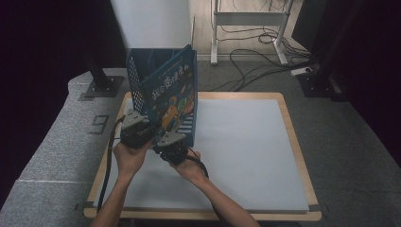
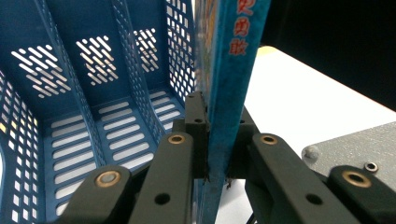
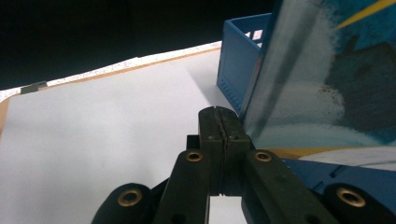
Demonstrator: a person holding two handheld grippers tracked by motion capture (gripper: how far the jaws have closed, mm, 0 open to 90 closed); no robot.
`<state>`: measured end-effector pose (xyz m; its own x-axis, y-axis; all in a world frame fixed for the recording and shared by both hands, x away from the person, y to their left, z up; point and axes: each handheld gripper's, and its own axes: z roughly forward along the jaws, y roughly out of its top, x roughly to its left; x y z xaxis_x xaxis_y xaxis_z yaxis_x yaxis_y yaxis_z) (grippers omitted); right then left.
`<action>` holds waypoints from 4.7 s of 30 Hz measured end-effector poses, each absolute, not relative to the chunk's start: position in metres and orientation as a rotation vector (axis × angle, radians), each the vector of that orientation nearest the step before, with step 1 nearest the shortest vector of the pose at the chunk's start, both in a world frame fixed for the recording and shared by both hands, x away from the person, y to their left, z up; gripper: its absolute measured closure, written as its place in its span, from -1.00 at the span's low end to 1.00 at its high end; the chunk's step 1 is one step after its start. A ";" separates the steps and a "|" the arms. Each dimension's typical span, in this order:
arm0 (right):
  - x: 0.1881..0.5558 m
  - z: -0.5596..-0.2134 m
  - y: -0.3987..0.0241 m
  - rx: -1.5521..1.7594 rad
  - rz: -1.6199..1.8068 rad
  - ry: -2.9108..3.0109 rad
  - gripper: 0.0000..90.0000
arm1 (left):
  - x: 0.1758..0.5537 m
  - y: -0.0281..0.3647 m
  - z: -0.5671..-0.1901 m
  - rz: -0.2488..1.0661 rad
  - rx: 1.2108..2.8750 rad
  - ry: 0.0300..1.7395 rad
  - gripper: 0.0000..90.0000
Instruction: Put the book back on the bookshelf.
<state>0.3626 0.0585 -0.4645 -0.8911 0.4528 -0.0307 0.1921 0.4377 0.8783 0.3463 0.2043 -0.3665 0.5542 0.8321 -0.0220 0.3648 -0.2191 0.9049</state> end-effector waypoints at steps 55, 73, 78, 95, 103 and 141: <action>0.411 -0.455 0.020 0.641 1.438 2.351 0.97 | 0.385 0.159 -0.357 0.706 1.686 1.125 0.85; 0.428 -0.457 0.009 0.687 1.434 2.341 0.97 | 0.404 0.146 -0.365 0.732 1.661 1.152 0.85; 0.432 -0.460 0.006 0.712 1.434 2.343 0.97 | 0.407 0.143 -0.369 0.738 1.649 1.157 0.85; 0.431 -0.463 0.013 0.705 1.435 2.354 0.97 | 0.411 0.140 -0.389 0.746 1.660 1.175 0.85; 0.431 -0.465 0.012 0.706 1.457 2.357 0.97 | 0.416 0.140 -0.400 0.725 1.685 1.185 0.85; 0.426 -0.468 -0.018 0.735 1.479 2.328 0.81 | 0.423 0.167 -0.438 0.568 1.634 1.258 0.84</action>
<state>0.4262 -0.0178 -0.4685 -0.8291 0.5583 0.0304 0.2646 0.3438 0.9010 0.4230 0.1667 -0.4384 0.3594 0.9150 -0.1834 0.4672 -0.0063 0.8842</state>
